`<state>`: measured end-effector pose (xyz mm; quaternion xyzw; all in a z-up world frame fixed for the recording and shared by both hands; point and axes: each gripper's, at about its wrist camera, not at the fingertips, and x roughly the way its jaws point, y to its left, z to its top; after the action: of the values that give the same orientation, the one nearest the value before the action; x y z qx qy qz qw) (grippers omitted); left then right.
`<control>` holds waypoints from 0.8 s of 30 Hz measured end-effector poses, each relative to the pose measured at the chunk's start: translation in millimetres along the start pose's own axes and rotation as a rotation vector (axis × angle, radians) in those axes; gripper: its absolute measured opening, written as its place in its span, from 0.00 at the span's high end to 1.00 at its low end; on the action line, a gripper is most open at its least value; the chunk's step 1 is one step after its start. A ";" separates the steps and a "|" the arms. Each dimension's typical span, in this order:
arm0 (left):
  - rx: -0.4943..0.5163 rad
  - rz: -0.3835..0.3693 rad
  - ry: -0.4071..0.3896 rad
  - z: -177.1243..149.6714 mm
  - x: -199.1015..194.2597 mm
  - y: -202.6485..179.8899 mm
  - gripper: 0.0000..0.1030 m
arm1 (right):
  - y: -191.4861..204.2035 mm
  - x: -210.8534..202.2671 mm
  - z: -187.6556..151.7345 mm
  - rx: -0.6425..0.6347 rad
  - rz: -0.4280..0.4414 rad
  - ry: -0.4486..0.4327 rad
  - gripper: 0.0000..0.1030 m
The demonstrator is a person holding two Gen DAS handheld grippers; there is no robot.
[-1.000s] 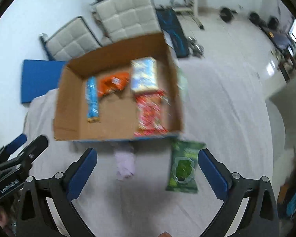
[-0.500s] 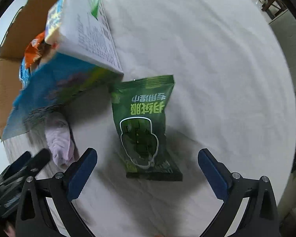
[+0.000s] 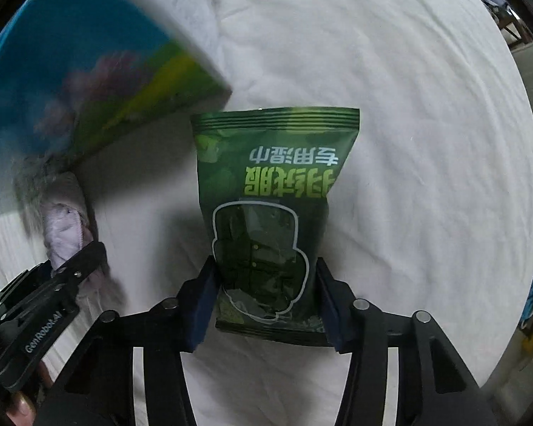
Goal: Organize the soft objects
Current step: 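Grasp the lilac towel with the left tool while the right tool grasps the green bag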
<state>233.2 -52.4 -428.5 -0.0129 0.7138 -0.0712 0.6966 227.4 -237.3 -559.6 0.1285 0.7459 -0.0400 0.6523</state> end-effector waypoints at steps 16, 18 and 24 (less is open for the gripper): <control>-0.137 -0.028 0.091 -84.2 25.5 52.6 0.61 | 45.1 38.9 -82.6 -0.235 -0.066 0.127 0.46; -0.117 -0.012 0.099 -74.2 27.5 49.2 0.57 | 54.1 43.9 -79.6 -0.234 -0.089 0.127 0.45; -0.156 0.037 0.053 -54.7 31.5 46.5 0.46 | 80.8 44.7 -68.8 -0.241 -0.102 0.115 0.45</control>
<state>181.5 -5.5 -464.3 -0.0520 0.7357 -0.0027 0.6753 175.8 -137.6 -584.8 0.0135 0.7871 0.0243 0.6162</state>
